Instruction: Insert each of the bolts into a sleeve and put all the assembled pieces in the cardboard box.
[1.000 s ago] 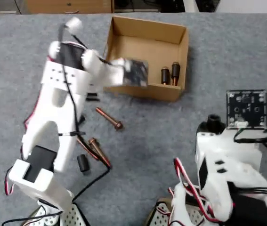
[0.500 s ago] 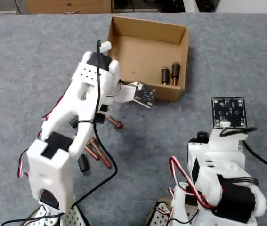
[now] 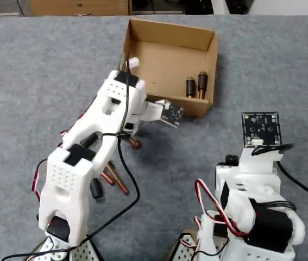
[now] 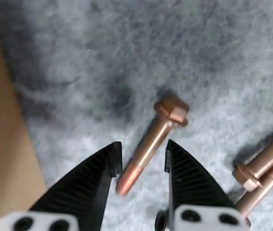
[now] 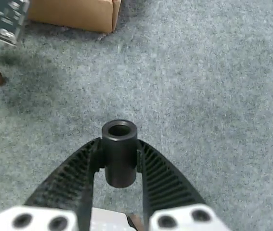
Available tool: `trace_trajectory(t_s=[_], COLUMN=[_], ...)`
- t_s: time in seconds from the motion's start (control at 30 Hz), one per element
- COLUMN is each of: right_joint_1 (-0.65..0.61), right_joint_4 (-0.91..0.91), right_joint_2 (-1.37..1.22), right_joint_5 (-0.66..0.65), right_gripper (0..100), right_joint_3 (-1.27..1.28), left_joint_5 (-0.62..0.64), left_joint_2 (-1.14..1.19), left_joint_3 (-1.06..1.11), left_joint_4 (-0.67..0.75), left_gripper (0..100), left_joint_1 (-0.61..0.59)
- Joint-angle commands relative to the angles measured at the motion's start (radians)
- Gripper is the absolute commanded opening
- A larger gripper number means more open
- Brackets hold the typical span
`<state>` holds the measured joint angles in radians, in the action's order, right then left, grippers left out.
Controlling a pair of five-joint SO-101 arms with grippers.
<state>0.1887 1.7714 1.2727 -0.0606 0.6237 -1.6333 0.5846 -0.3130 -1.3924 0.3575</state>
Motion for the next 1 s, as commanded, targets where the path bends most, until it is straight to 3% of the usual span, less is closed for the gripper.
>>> trace_trajectory(t_s=[0.0, 0.2, 0.33, 0.53, 0.8, 0.97], right_joint_1=[0.01, 0.01, 0.01, 0.01, 0.01, 0.008], right_joint_4=[-0.005, -0.017, -0.011, -0.017, -0.08, -0.117], right_joint_2=[-0.007, -0.007, -0.005, -0.001, -0.002, 0.002], right_joint_5=[0.002, 0.002, 0.002, 0.005, 0.008, 0.008], right_gripper=[0.2, 0.2, 0.2, 0.2, 0.2, 0.2], right_joint_3=[-0.001, 0.001, 0.001, 0.001, 0.001, -0.001], left_joint_5=[-0.402, -0.402, -0.396, -0.361, -0.175, 0.163], left_joint_2=[0.015, 0.054, 0.077, 0.068, -0.117, -0.237], left_joint_3=[-0.023, -0.018, -0.021, -0.048, -0.354, -0.483], left_joint_4=[0.005, -0.032, -0.028, -0.038, -0.37, -0.364], left_gripper=[16, 15, 1, 2, 2, 2], left_joint_1=[0.017, 0.008, 0.008, -0.005, 0.006, 0.006])
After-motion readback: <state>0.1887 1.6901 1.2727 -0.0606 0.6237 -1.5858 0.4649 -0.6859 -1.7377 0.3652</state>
